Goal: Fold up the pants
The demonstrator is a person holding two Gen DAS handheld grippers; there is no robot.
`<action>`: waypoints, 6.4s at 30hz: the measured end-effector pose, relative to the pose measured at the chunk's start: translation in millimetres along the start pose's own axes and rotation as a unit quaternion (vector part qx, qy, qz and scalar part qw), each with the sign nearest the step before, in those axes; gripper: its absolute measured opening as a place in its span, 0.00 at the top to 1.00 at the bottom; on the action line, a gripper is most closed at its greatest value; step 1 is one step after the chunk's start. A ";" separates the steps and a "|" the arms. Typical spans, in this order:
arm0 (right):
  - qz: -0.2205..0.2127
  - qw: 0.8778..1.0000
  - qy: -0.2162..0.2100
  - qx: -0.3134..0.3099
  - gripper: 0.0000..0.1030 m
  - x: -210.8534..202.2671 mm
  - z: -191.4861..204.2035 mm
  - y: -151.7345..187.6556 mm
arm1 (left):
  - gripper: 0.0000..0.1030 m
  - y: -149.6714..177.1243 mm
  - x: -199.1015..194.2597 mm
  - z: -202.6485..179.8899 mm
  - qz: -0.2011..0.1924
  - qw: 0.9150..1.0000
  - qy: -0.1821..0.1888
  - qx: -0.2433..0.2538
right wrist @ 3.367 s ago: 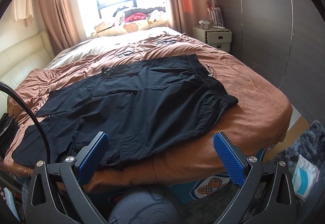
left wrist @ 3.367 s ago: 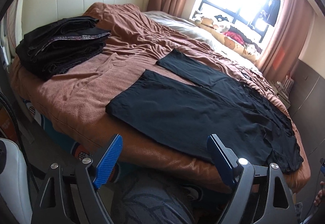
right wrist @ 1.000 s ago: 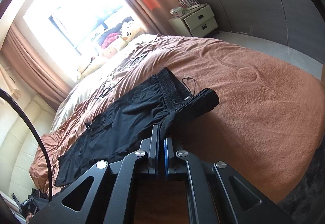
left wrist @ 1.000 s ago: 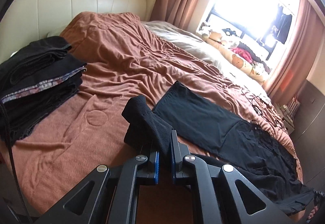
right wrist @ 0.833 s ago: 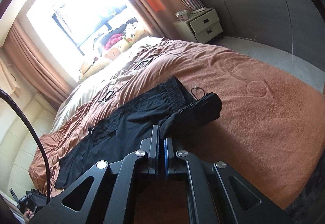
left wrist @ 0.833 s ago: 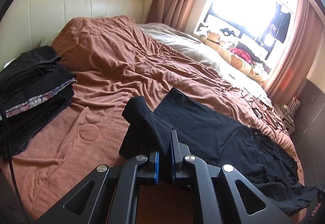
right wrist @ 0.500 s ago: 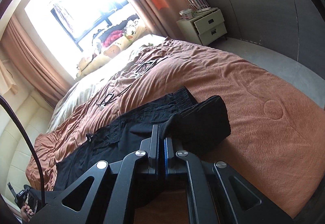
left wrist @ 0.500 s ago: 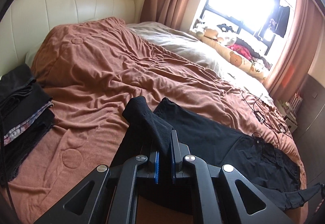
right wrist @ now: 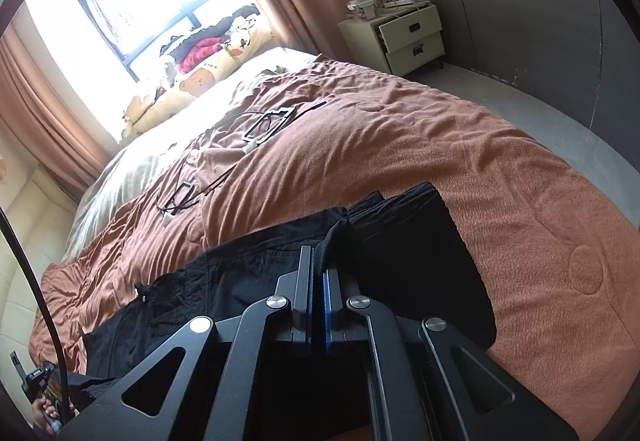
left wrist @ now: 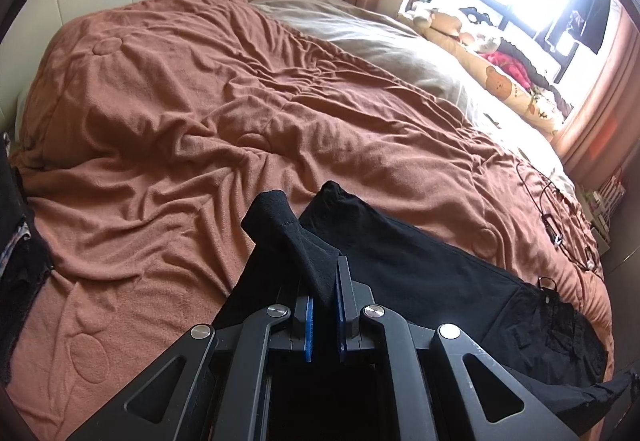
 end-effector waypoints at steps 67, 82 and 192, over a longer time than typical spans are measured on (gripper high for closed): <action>0.240 0.816 -0.092 -0.517 0.63 245.1 254.1 122.7 | 0.83 -15.9 155.6 -43.4 0.086 0.996 -0.005 0.018; 0.119 0.824 -0.050 -0.552 0.92 221.0 282.3 106.8 | 0.90 -26.7 159.4 -44.3 0.080 0.996 -0.015 0.022; 0.189 0.970 -0.151 -0.010 0.99 12.1 115.8 220.2 | 0.67 117.0 32.2 79.1 0.118 0.972 0.050 -0.199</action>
Point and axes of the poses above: each gripper's, at about its wrist camera, not at the fingertips, and x roughly the way its jaws point, z to its left, y to its underside, the point moved 7 cm from there along x, roughly the way its jaws point, and after that the axes turned 6 degrees about -z, right-handed, at the moved point
